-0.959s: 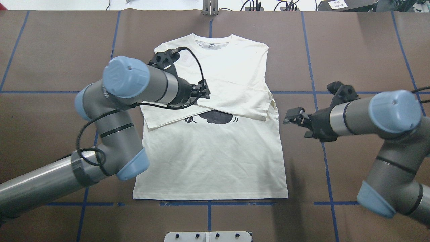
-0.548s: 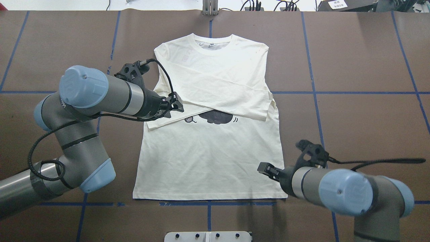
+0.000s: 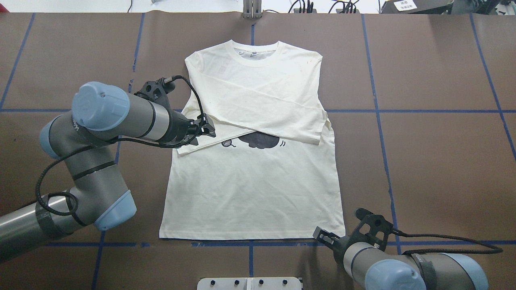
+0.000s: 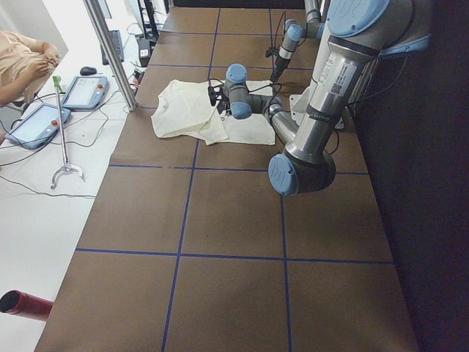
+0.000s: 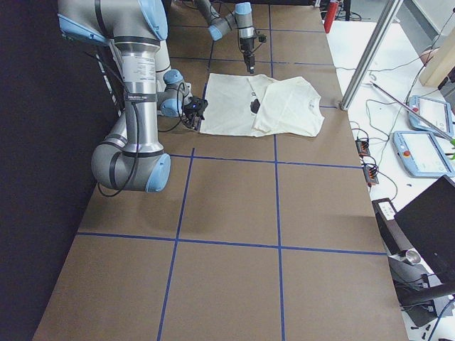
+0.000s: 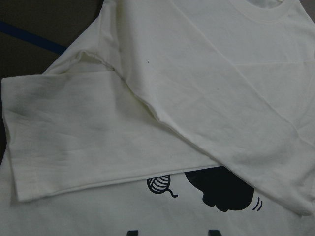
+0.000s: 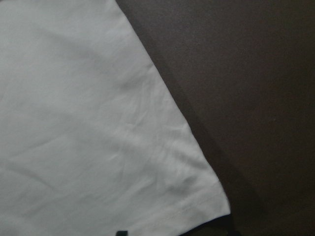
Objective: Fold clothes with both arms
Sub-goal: 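Release the sleeve with the left gripper while the right gripper moves to the hem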
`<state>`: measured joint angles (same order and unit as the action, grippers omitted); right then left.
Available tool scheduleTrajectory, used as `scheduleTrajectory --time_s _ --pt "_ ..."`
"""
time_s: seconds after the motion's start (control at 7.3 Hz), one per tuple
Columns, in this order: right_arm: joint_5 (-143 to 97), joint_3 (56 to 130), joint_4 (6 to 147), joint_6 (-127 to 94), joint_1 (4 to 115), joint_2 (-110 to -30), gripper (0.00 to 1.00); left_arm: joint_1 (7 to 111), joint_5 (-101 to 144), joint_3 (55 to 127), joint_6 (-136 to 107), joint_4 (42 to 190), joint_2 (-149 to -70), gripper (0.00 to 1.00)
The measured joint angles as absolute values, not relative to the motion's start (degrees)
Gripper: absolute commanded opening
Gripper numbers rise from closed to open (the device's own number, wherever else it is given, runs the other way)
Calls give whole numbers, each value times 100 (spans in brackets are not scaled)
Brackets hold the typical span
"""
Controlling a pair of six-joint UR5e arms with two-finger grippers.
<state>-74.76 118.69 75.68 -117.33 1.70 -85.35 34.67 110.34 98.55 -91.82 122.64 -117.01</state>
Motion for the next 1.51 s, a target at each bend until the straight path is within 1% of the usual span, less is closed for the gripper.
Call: scheduleTrajectory --time_s 0.14,0.27,0.41,1.23,1.51 --pt "-7455 11847 7579 -11745 172 -8623 50 3465 11037 9835 -9199 12267 -11703 64" --pt "-7432 11848 7582 -11749 174 -8700 16 3464 11038 9824 -9206 12269 -11706 65" --pt "-7413 11861 7586 -11751 175 -8740 0 3460 11037 9821 -9209 12268 -11707 65" --pt "-7383 11937 7585 -11685 286 -8761 0 3437 11030 9699 -9211 12294 -11721 65" --pt "-7384 12034 7585 -11674 300 -8758 0 3423 11021 9786 -9384 12253 -11720 63"
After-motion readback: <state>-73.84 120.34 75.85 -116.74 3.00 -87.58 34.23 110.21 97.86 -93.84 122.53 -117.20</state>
